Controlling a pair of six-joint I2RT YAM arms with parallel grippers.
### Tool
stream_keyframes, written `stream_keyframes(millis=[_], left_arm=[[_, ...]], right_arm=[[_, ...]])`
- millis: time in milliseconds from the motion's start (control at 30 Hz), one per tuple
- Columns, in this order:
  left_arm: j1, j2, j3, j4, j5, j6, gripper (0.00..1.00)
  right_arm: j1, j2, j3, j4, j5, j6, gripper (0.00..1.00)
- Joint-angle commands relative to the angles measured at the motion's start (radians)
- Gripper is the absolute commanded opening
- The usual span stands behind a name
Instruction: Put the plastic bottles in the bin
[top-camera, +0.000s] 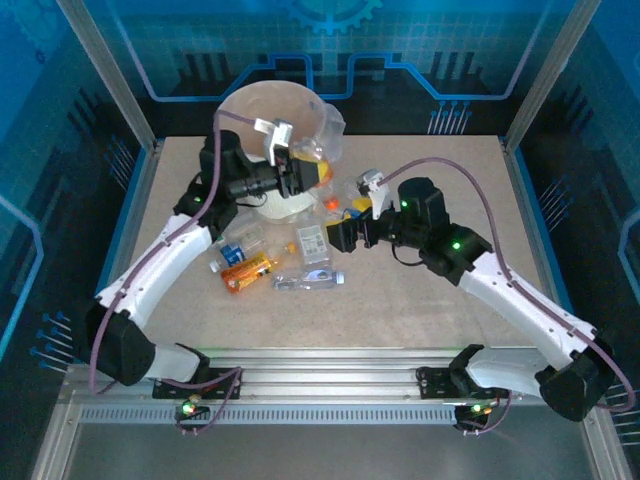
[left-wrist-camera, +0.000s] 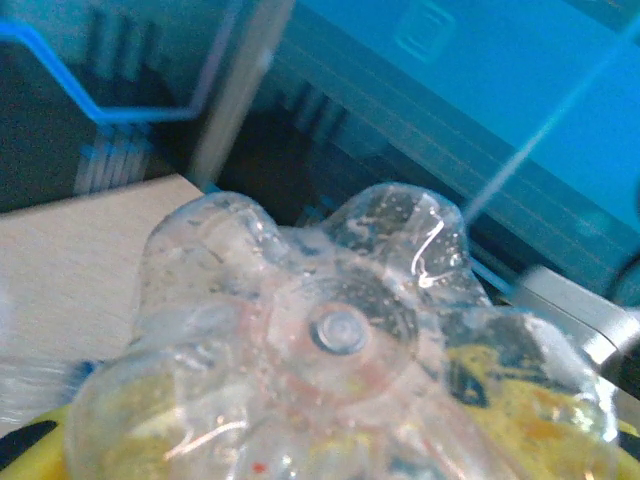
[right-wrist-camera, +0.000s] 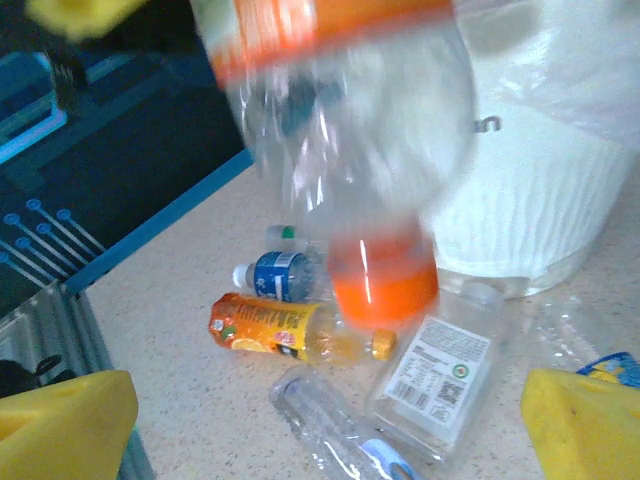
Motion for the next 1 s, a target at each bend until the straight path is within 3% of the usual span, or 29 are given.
stream_keyframes(millis=[0, 467, 967], left_arm=[[0.036, -0.039, 0.095, -0.106, -0.189, 0.107, 0.35], [0.166, 0.199, 0.426, -0.184, -0.427, 0.232, 0.35], [0.209, 0.540, 0.714, -0.392, -0.419, 0.288, 0.35]], right_arm=[[0.012, -0.033, -0.022, -0.027, 0.094, -0.002, 1.00], [0.015, -0.004, 0.001, -0.117, 0.252, 0.047, 1.00], [0.013, 0.090, 0.072, -0.256, 0.430, 0.138, 1.00]])
